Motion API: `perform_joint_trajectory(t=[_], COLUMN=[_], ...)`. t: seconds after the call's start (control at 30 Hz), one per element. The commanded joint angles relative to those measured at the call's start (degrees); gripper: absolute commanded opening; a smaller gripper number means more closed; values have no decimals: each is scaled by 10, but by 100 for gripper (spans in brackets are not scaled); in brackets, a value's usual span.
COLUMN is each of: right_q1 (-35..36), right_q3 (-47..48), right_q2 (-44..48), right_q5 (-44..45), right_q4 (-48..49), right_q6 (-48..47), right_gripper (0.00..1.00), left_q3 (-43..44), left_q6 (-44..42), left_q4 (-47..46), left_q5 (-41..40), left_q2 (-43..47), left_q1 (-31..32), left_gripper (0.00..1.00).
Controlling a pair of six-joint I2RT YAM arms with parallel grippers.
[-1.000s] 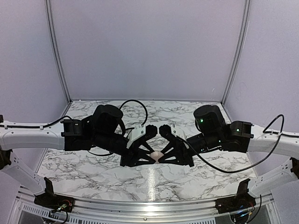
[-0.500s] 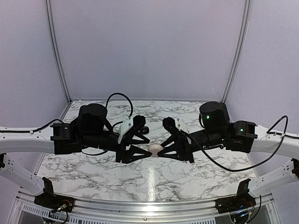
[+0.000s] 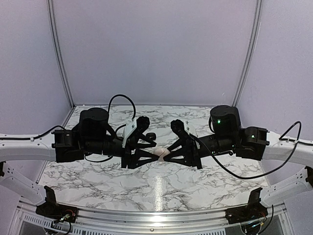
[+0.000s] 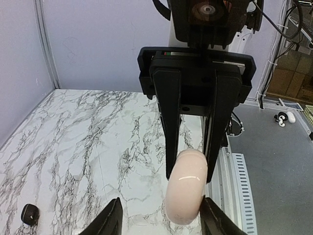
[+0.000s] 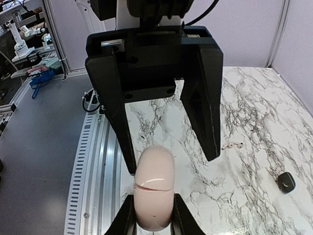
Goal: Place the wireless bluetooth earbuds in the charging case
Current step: Open the charging case.
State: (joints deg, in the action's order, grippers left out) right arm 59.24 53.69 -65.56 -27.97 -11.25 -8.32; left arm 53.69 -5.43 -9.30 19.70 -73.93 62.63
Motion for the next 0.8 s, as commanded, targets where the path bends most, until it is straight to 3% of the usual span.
perform_joint_trajectory(t=[0.0,0.43,0.63,0.77], right_q1=[3,1,-29,-45], right_q3=[-5,-37,-81,-96], right_q2=[7,32,68,73], right_q5=[-28,-45,-44,-41], right_q4=[23,98,239,349], right_q6=[-5,20,79,119], right_gripper=[0,0,0,0], left_q3=[-17,-38,-108,-143], left_q6=[14,23,23,4], left_q4=[-26,-35,-127,-189], left_q5=[-19,-18,-28,6], left_q2=[33,64,119,131], left_q1=[-21,-36,-47,-47], left_gripper=[55,54,55,55])
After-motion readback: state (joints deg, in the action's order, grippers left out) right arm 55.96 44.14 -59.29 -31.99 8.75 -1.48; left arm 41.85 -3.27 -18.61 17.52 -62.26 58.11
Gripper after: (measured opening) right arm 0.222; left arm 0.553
